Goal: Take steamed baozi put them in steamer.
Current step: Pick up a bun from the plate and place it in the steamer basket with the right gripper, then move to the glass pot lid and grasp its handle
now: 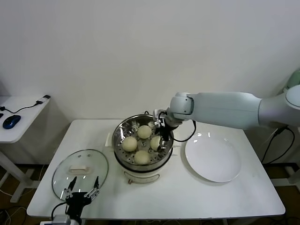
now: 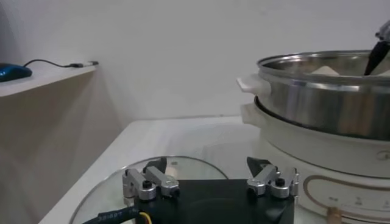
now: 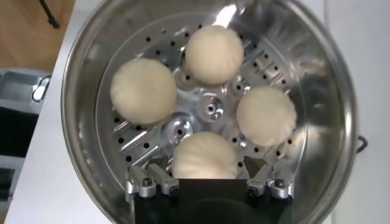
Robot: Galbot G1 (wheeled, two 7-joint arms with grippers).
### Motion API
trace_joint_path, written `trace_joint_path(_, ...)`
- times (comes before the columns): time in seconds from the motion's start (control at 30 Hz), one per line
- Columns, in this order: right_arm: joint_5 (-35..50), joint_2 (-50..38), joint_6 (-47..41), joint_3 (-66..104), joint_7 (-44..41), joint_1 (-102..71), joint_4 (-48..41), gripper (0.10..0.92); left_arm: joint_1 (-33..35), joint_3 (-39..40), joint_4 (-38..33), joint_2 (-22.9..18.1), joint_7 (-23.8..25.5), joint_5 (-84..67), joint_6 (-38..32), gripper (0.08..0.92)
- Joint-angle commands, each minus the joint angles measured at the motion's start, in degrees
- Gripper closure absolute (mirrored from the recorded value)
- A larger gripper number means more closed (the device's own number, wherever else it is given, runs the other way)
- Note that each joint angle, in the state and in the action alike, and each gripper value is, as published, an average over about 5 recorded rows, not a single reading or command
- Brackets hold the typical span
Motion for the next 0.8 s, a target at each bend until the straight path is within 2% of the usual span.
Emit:
trace_joint_path(0.03, 4.7, -4.0, 5.7, 5.6, -3.0, 1.6, -0.8, 0.203, -0.1, 0.0, 0.2, 0.0, -0.1, 0.0, 0.0, 0.177)
trace_joint_path(0.1, 6.8, -6.4, 6.4, 9.6, -0.3, -0.1, -0.8, 0.203, 0.0, 0.0, 0.0, 0.0, 0.0, 0.0, 0.0, 0.177)
trace_joint_path(0.2, 7.4, -9.7, 8.5, 21.8, 10.1, -7.1, -1.1, 0.202, 0.2, -0.1, -0.4, 0.0, 0.1, 0.0, 0.0, 0.177)
trace_joint_path(0.3, 4.3, -12.0, 10.0, 36.0, 21.2, -15.1, -1.1, 0.203, 0.4, -0.1, -0.7, 0.0, 0.2, 0.0, 0.0, 0.177)
trace_joint_path(0.53, -3.2, -18.3, 9.9, 60.5, 37.4, -31.1, 2.8, 0.202, 0.2, 0.0, -1.0, 0.0, 0.3, -0.2, -0.1, 0.177)
trace_joint_path(0.63, -7.2, -21.9, 10.6, 69.4, 41.4, -39.5, 5.6, 0.203, 0.1, 0.0, -1.1, 0.1, 0.7, -0.4, -0.7, 0.177)
trace_joint_path(0.8, -14.4, -29.1, 12.6, 81.7, 39.9, -56.5, 10.4, 0.203, 0.0, -0.5, -1.1, 0.4, 0.8, -1.5, -3.2, 0.177)
